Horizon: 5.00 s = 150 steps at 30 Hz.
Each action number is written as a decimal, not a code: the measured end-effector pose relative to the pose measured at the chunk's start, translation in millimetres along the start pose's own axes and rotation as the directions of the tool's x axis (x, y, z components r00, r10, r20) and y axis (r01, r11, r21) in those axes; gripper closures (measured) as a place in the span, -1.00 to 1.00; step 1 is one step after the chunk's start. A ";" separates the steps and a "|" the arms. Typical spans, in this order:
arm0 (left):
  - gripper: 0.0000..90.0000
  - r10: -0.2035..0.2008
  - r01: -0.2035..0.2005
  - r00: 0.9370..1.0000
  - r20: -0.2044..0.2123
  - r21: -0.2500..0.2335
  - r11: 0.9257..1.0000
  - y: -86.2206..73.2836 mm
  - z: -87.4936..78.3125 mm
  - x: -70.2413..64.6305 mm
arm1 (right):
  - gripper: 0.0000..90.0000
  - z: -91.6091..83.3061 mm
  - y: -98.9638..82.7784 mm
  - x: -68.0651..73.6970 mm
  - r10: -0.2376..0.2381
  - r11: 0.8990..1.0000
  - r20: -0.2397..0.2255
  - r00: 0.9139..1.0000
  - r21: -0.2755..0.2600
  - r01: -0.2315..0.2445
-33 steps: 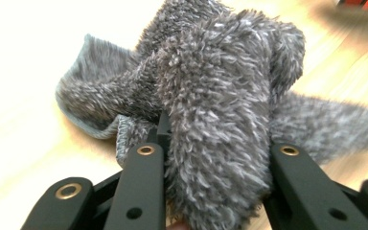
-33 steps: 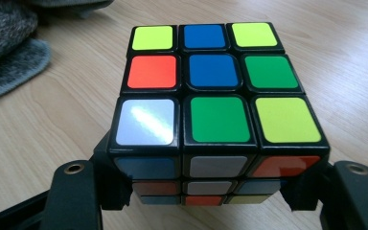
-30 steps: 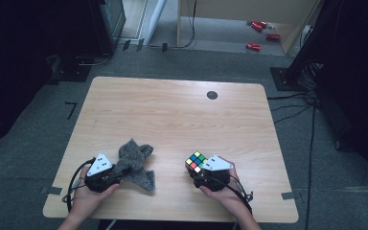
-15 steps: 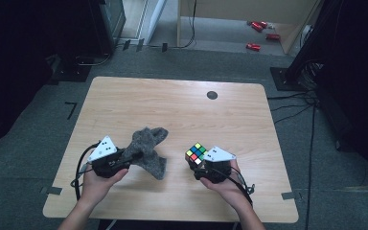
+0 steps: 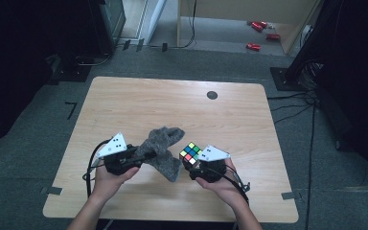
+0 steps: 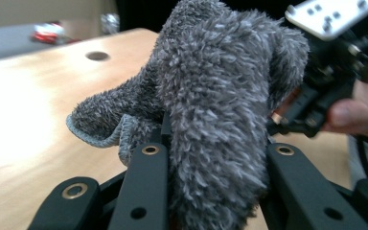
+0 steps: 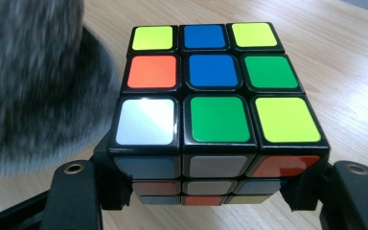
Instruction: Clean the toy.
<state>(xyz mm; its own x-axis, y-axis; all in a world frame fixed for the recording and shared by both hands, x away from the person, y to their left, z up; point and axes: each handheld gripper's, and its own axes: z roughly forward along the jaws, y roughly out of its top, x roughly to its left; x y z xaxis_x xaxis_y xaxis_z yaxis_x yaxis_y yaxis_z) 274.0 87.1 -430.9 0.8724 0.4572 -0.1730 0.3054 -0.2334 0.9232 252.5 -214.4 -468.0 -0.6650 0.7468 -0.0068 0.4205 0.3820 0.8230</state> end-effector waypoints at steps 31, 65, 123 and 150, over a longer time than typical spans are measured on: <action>0.65 -0.031 0.020 0.996 0.088 0.127 0.992 -7.5 38.4 -17.0 | -0.23 21.1 -2.1 38.7 -0.104 0.994 -0.043 0.994 0.009 0.105; 0.62 0.087 -0.100 0.993 0.076 0.189 0.977 -5.2 50.5 -41.4 | -0.23 24.8 -7.6 39.1 -0.127 0.991 0.004 0.992 0.035 0.127; 0.62 -0.029 0.039 0.998 -0.052 0.199 0.979 4.4 48.1 -33.3 | -0.23 17.6 -1.2 44.1 -0.153 0.988 0.024 0.988 0.016 0.153; 0.63 -0.016 0.042 0.994 -0.110 0.241 0.970 1.1 44.4 -26.2 | -0.23 19.3 -2.7 44.6 -0.160 0.987 0.018 0.987 0.028 0.160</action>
<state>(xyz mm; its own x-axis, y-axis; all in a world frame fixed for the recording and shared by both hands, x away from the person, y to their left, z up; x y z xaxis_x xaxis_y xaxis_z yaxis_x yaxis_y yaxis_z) 268.5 36.7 -440.6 0.8203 0.5522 -0.1489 0.4247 -0.4137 0.8053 233.7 -171.5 -481.4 -0.7127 0.6855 -0.1489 0.3259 0.5115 0.7951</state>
